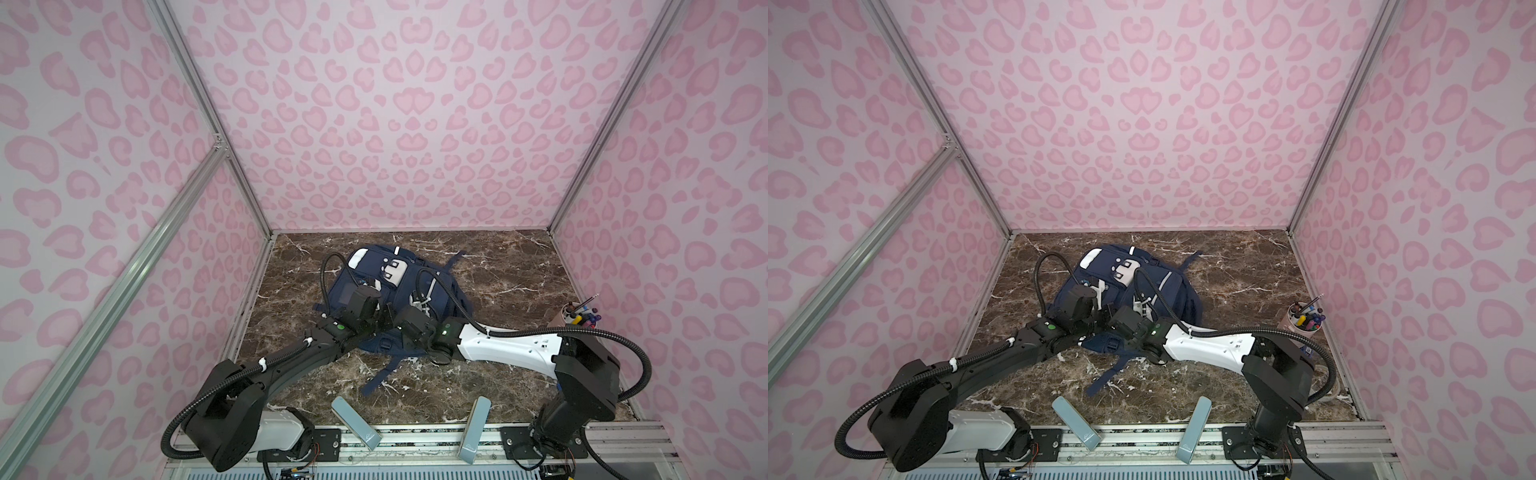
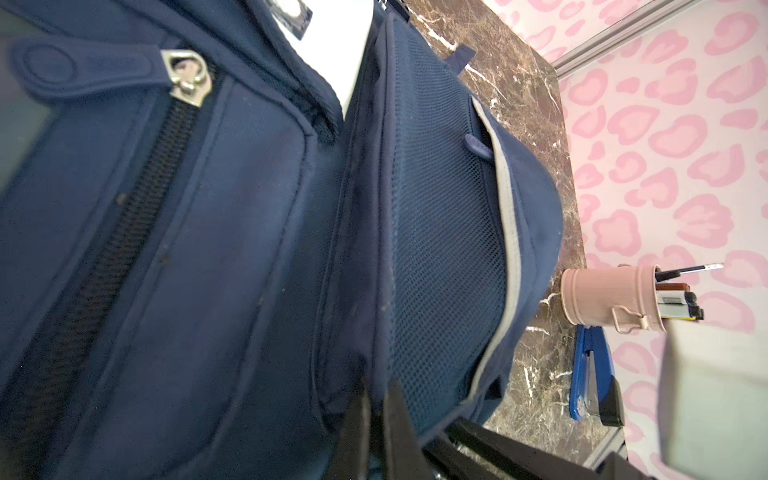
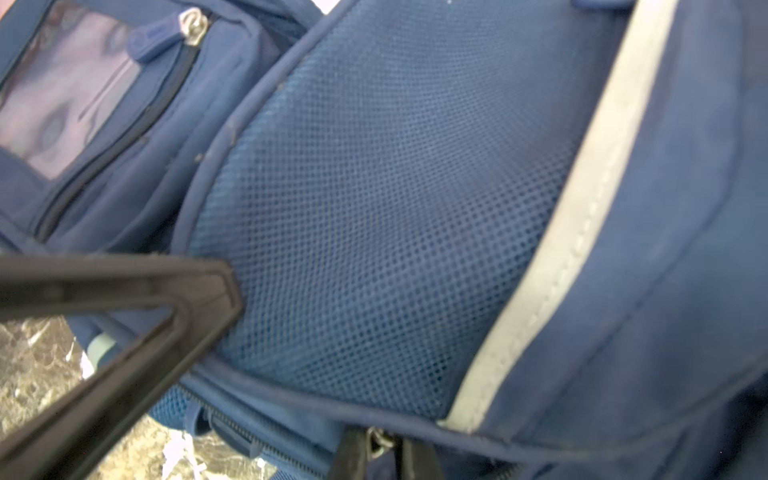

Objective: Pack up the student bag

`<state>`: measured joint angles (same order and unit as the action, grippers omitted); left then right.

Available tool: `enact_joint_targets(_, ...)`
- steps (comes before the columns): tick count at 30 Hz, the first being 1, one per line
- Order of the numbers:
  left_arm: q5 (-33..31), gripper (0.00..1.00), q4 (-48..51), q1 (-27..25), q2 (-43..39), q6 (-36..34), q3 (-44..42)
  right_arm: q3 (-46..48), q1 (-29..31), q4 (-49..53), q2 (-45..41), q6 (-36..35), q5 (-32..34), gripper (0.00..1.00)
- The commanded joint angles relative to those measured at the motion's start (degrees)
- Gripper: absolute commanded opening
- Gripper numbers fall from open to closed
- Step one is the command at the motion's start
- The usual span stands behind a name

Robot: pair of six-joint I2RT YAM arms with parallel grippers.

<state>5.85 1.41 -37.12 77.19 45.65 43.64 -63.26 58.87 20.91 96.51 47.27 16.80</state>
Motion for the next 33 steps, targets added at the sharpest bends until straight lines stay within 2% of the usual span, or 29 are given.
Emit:
enact_joint_targets(1,-2.15,0.03,2.45,0.08,0.54,-1.95,1.07,0.99,-0.65,1.79,-0.27,-1.5,2.58,0.01)
enact_joint_targets(9,-5.94,0.03,5.14,0.59,3.2,-3.72,2.86,4.38,-1.1,4.27,-2.79,-3.66,1.04,0.0)
enact_joint_targets(18,-7.26,0.03,5.63,1.69,2.64,-4.17,2.57,11.24,-4.75,3.8,-9.43,-7.96,-6.62,0.0)
enact_joint_targets(25,-5.17,0.03,3.96,1.7,3.45,-3.34,2.18,15.2,-7.45,3.62,-14.49,-8.22,-7.07,0.0)
enact_joint_targets(27,-2.16,0.03,1.72,1.49,3.58,-2.18,1.39,14.89,-6.51,1.51,-13.92,-9.18,-8.67,0.01)
enact_joint_targets(30,2.46,0.03,-2.98,0.71,4.25,0.37,0.22,12.89,-3.6,-0.96,-11.27,-9.65,-8.05,0.19)
enact_joint_targets(33,3.41,0.03,-4.08,-0.34,5.17,1.02,0.49,11.27,-1.77,-2.37,-8.86,-9.33,-7.83,0.32)
